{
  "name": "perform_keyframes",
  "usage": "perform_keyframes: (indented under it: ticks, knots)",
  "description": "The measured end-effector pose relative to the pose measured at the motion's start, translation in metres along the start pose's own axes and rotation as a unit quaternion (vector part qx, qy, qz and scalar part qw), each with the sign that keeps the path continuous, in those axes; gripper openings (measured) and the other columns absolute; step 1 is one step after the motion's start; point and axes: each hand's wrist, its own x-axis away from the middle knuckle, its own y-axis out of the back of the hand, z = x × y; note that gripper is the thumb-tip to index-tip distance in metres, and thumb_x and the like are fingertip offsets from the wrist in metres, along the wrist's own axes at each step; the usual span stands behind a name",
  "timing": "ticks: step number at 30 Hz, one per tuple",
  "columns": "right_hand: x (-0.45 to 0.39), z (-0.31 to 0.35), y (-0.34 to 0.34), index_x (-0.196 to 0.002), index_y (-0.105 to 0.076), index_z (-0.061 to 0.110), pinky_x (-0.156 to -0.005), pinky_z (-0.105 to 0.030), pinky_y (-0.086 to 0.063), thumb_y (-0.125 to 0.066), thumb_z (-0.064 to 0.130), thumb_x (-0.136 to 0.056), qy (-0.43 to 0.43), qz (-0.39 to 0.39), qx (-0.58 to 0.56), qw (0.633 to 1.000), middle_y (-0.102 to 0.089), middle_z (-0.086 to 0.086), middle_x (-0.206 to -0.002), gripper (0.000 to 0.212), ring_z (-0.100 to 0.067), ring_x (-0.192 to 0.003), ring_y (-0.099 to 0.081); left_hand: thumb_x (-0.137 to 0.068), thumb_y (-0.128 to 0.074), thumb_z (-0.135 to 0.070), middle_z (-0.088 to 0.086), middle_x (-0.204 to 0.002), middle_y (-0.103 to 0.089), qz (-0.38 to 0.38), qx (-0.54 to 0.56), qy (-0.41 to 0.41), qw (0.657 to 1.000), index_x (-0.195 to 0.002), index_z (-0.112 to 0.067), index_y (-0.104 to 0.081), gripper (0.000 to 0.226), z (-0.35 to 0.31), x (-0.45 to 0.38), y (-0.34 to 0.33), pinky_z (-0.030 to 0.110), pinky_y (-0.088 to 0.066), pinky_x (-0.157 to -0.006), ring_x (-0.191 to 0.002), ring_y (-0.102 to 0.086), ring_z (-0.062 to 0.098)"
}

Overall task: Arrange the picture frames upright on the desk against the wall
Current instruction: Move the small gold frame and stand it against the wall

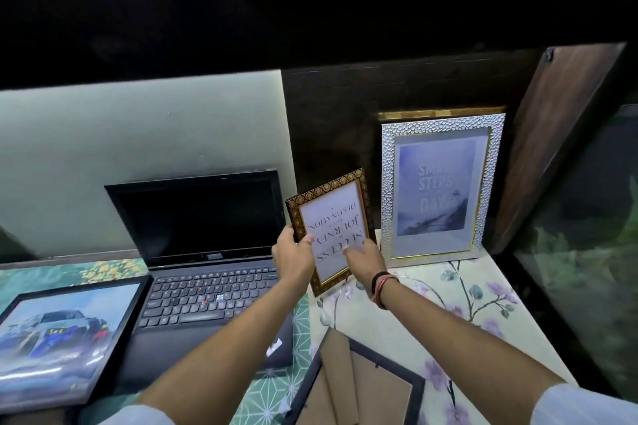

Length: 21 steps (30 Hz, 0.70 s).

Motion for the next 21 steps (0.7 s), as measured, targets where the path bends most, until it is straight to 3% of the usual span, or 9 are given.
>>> perform_keyframes:
  ticks: [3, 7, 9, 11, 13, 15, 18, 21]
  knots:
    - [0.025, -0.009, -0.016, -0.136, -0.049, 0.005, -0.106, -0.048, -0.047, -0.06, 0.026, -0.085, -0.04, -0.072, -0.012, 0.997, -0.061, -0.017, -0.135, 0.056, -0.038, -0.12, -0.059, -0.091, -0.059, -0.041, -0.005, -0.096, -0.07, 0.024, 0.005, 0.005, 1.0, -0.088, -0.034, -0.061, 0.007, 0.021, -0.005, 0.029, 0.045, -0.062, -0.074, -0.093, -0.068, 0.019]
    - [0.056, -0.007, -0.027, -0.145, -0.04, 0.01, -0.105, -0.042, -0.042, -0.062, 0.024, -0.088, -0.04, -0.157, 0.004, 0.987, -0.04, -0.023, -0.146, 0.063, -0.042, -0.127, -0.05, -0.088, -0.061, -0.039, -0.008, -0.091, -0.078, 0.079, 0.061, 0.033, 0.994, -0.093, -0.035, -0.068, 0.01, 0.036, -0.007, 0.085, 0.05, -0.063, -0.076, -0.089, -0.076, 0.021]
    - [0.072, -0.009, -0.031, -0.14, -0.046, 0.015, -0.096, -0.045, -0.049, -0.066, 0.029, -0.085, -0.059, -0.117, -0.037, 0.991, -0.047, -0.015, -0.143, 0.06, -0.038, -0.121, -0.053, -0.098, -0.06, -0.026, 0.0, -0.096, -0.08, 0.104, 0.121, 0.069, 0.985, -0.098, -0.024, -0.071, 0.011, 0.035, 0.004, 0.115, 0.048, -0.064, -0.077, -0.09, -0.077, 0.024]
    - [0.093, -0.012, -0.046, -0.124, -0.056, 0.013, -0.076, -0.044, -0.056, -0.071, 0.032, -0.083, -0.09, -0.063, -0.143, 0.984, -0.061, -0.01, -0.124, 0.047, -0.031, -0.101, -0.061, -0.102, -0.057, -0.018, 0.006, -0.101, -0.08, 0.11, 0.17, 0.117, 0.972, -0.101, -0.016, -0.07, 0.013, 0.046, 0.008, 0.146, 0.043, -0.063, -0.074, -0.092, -0.076, 0.027]
    - [0.124, -0.013, -0.068, -0.114, -0.06, 0.01, -0.068, -0.039, -0.057, -0.069, 0.021, -0.089, -0.108, -0.034, -0.246, 0.963, -0.065, -0.015, -0.105, 0.028, -0.029, -0.084, -0.062, -0.103, -0.056, -0.013, 0.008, -0.102, -0.078, 0.099, 0.223, 0.176, 0.954, -0.099, -0.013, -0.069, 0.013, 0.062, 0.01, 0.178, 0.037, -0.059, -0.068, -0.089, -0.073, 0.026]
    - [0.156, -0.01, -0.094, -0.118, -0.061, 0.004, -0.073, -0.042, -0.058, -0.063, 0.012, -0.095, -0.123, -0.012, -0.312, 0.942, -0.068, -0.016, -0.099, 0.025, -0.029, -0.082, -0.065, -0.103, -0.056, -0.011, 0.008, -0.106, -0.076, 0.091, 0.248, 0.226, 0.938, -0.1, -0.013, -0.067, 0.011, 0.082, 0.015, 0.206, 0.036, -0.054, -0.066, -0.087, -0.068, 0.024]
    - [0.18, -0.009, -0.134, -0.108, -0.064, -0.002, -0.075, -0.044, -0.06, -0.053, 0.004, -0.099, -0.121, 0.003, -0.313, 0.942, -0.075, -0.012, -0.09, 0.016, -0.028, -0.079, -0.072, -0.1, -0.058, -0.008, 0.007, -0.112, -0.076, 0.121, 0.29, 0.27, 0.91, -0.114, -0.011, -0.064, 0.015, 0.121, 0.02, 0.245, 0.037, -0.056, -0.062, -0.092, -0.068, 0.025]
    - [0.179, -0.014, -0.157, -0.125, -0.06, -0.006, -0.101, -0.054, -0.049, -0.06, 0.01, -0.096, -0.116, 0.002, -0.214, 0.97, -0.07, -0.013, -0.12, 0.033, -0.031, -0.107, -0.068, -0.094, -0.065, -0.006, 0.008, -0.092, -0.077, 0.113, 0.368, 0.285, 0.878, -0.114, -0.006, -0.063, 0.02, 0.15, 0.011, 0.293, 0.034, -0.058, -0.06, -0.074, -0.07, 0.02]
